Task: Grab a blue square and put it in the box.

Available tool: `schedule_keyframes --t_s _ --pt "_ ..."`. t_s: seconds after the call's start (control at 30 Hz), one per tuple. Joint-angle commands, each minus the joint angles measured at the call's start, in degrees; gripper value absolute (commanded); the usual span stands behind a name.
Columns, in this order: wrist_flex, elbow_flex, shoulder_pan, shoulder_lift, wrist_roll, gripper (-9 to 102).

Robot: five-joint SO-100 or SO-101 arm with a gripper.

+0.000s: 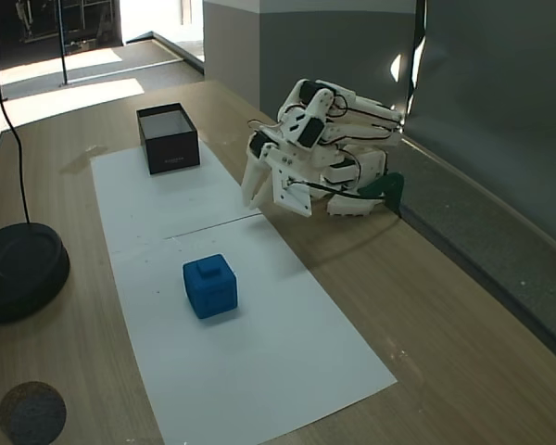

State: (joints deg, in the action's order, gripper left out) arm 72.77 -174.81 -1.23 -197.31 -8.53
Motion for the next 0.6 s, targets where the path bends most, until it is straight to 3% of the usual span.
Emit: schedule_keyframes --t_s 0.0,0.57 --pt "0.7 3.16 -0.53 0.0 -0.26 0" --pt "0.62 3.16 -0.62 0.0 -0.53 0"
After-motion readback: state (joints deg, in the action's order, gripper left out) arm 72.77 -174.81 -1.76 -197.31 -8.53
